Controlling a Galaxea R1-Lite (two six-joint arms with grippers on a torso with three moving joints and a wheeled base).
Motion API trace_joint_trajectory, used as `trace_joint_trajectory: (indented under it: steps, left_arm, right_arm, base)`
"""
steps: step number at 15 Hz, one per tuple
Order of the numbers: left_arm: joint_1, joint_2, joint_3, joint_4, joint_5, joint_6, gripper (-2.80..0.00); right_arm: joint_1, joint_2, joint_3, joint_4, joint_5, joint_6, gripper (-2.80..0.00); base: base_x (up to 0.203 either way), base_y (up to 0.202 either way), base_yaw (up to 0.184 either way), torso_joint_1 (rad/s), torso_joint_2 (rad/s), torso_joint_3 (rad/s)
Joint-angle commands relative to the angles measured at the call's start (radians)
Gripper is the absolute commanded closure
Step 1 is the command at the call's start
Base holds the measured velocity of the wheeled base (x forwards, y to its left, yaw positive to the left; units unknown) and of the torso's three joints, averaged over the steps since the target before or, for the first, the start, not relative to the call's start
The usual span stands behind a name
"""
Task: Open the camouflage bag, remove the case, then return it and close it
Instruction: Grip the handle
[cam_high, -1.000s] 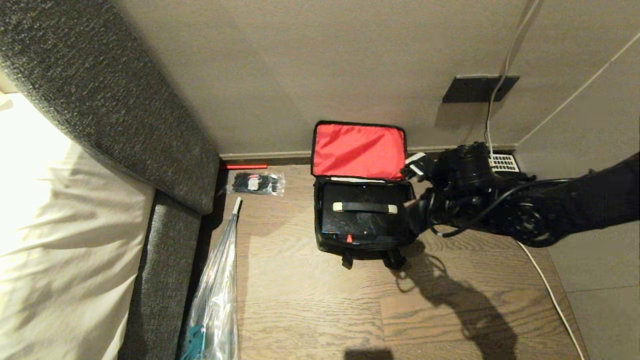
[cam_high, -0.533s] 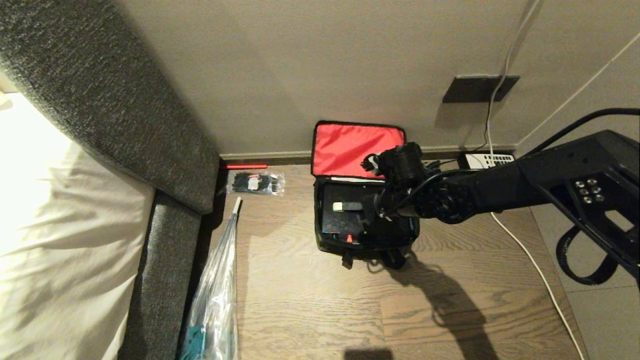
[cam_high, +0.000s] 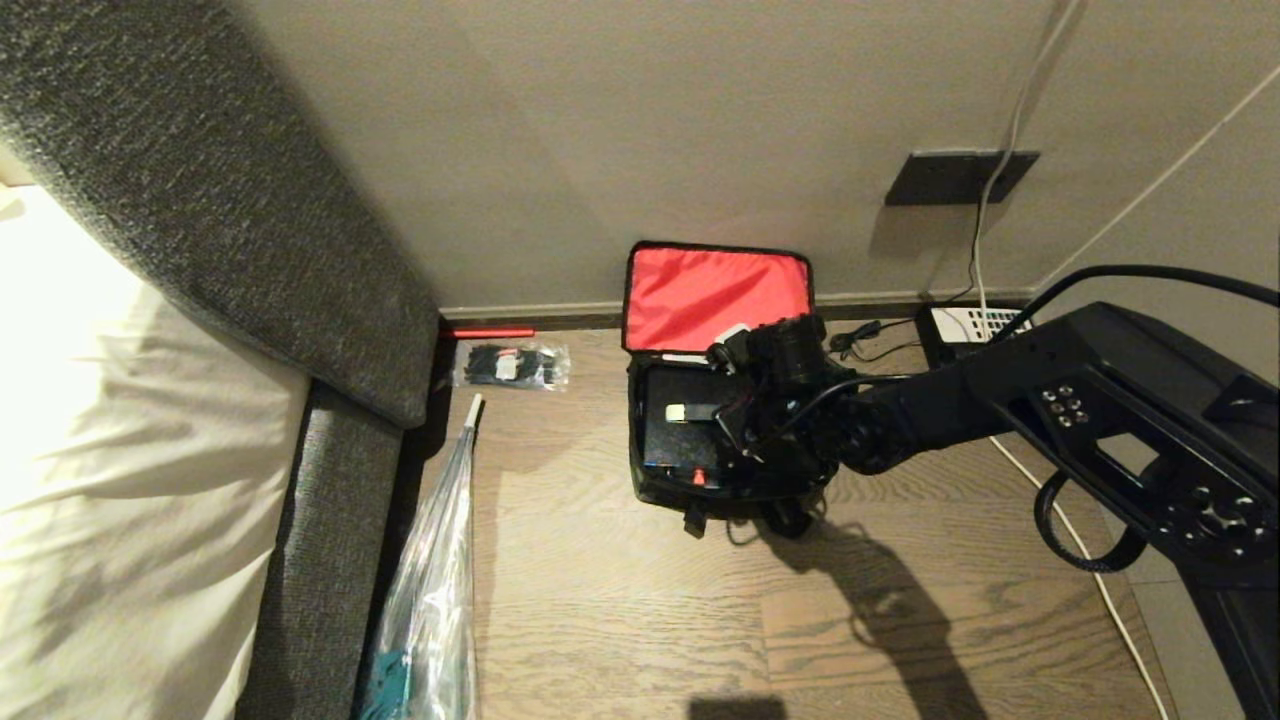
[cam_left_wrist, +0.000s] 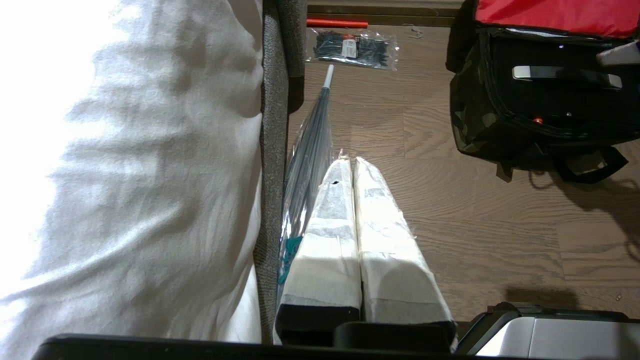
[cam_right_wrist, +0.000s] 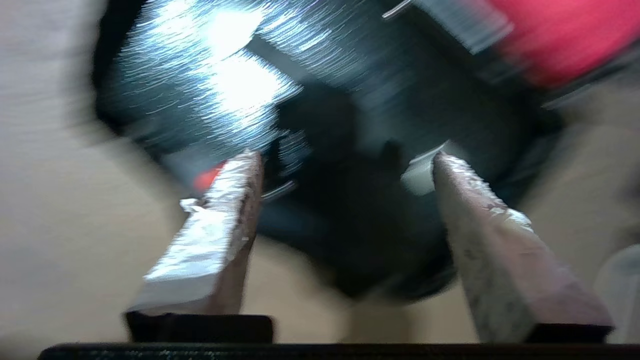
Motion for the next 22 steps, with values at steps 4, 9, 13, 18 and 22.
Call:
trace_joint_trajectory:
  steps: [4,9,13,18,22]
  left_arm:
    - [0.000,-0.002,0.000,0.000,0.000,0.000,0.00]
    - [0.000,-0.002,0.000,0.000,0.000,0.000,0.00]
    - [0.000,-0.002,0.000,0.000,0.000,0.000,0.00]
    - [0.000,-0.002,0.000,0.000,0.000,0.000,0.00]
    - [0.000,-0.002,0.000,0.000,0.000,0.000,0.00]
  right_arm:
    - [-0.013,0.012,0.181,-0.426,-0.195,-0.741,-2.80]
    - [0.043,0.152,0.212,-0.615,-0.232,-0.816,-2.80]
    - [0.067,0.167,0.180,-0.732,-0.235,-0.933,-2.80]
    - [0.062,0.213,0.162,-0.767,-0.247,-1.020,-2.80]
    - [0.063,0.299,0.047,-0.788,-0.327,-1.002,-2.80]
  base:
    - [0.000,0.000,0.000,0.000,0.00,0.000]
    - [0.000,0.000,0.000,0.000,0.00,0.000]
    - [0.000,0.000,0.000,0.000,0.00,0.000]
    - [0.000,0.000,0.000,0.000,0.00,0.000]
    - [0.000,0.000,0.000,0.000,0.00,0.000]
